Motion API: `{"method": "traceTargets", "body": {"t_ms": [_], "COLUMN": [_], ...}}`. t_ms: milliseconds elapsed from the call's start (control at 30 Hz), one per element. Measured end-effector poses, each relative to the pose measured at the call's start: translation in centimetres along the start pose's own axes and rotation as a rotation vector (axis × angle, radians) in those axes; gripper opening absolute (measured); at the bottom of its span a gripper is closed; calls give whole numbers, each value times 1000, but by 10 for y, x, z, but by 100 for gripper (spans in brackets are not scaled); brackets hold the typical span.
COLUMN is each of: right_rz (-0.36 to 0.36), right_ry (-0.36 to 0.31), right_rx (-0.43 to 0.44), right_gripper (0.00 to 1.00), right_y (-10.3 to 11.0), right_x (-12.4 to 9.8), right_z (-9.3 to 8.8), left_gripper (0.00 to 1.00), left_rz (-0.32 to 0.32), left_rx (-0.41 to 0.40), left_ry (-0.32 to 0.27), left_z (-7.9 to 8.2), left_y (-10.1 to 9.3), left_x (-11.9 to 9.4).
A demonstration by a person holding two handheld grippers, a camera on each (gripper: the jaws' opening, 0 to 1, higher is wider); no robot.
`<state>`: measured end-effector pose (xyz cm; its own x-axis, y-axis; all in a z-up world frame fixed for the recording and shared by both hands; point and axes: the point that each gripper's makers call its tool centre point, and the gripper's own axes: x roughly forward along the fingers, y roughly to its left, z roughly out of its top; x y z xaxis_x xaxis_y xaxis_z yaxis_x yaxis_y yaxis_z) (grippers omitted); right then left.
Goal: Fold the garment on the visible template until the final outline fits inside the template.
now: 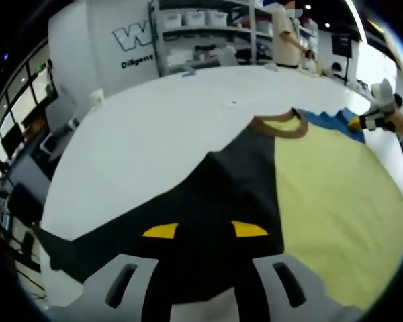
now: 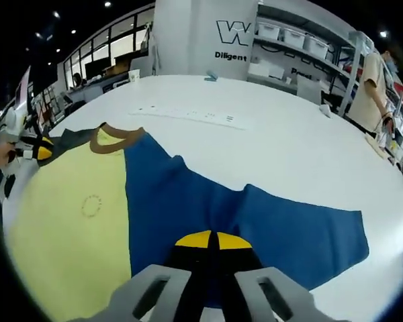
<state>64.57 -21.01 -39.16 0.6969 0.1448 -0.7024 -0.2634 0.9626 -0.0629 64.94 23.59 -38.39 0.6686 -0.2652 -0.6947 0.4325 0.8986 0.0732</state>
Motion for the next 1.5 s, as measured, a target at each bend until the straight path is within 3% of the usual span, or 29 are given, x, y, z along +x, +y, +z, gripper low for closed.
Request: {"method": "traceTargets", "body": {"t_ms": [200,300,333,367,433,567,700,767,800,933,1033,1167,1267,1333,1367,1433,1500], "right_rz": [-21,75,61,37,62,96,130,133,100,111,114,110,115,123,123,119,115], "right_ry": [-2,-55,-111,-144,-154,-171,-181,-190,-213,-231,-255,-280,-285,-291,-282,-266,-269], "right_rx": [-8,20,8,-59,-40,-50,-55,-69,-140,-161,-148,-125,-109,-103,-101,-116,-153], "right_gripper": [0,0,2,9,24,28,39,41,41,43,47,55,60,62,62,59,56], "right_y": [-2,12,10,6,14,25,35,37,35,42,39,37,37,37,38,40,45], "right_x": [3,5,2,-1,-3,-11,-19,-20,-25,-35,-42,-56,-67,-71,-72,-77,-84], "right_z": [0,7,15,22,25,33,39,42,46,50,55,59,57,54,52,49,49], "left_gripper": [26,25,25,26,26,27,29,35,39,38,39,42,39,38,38,35,32], "left_rz": [11,24,31,33,45,70,140,213,271,325,335,449,449,465,468,458,458], "left_rx": [-13,0,5,3,-16,-38,-97,-131,-144,-214,-197,-223,-241,-274,-291,-348,-352], "left_ry": [0,6,6,4,-7,-26,-47,-74,-113,-144,-123,-127,-151,-127,-112,-148,-149], "left_z": [-2,-3,-4,-4,-5,-5,-11,-12,-13,-22,-33,-44,-49,-63,-70,-69,-72], "left_y": [1,4,7,9,11,21,42,58,72,92,108,136,150,166,172,169,179], "left_x": [-1,-3,-4,-6,-11,-19,-34,-43,-54,-66,-75,-95,-98,-98,-97,-98,-94]}}
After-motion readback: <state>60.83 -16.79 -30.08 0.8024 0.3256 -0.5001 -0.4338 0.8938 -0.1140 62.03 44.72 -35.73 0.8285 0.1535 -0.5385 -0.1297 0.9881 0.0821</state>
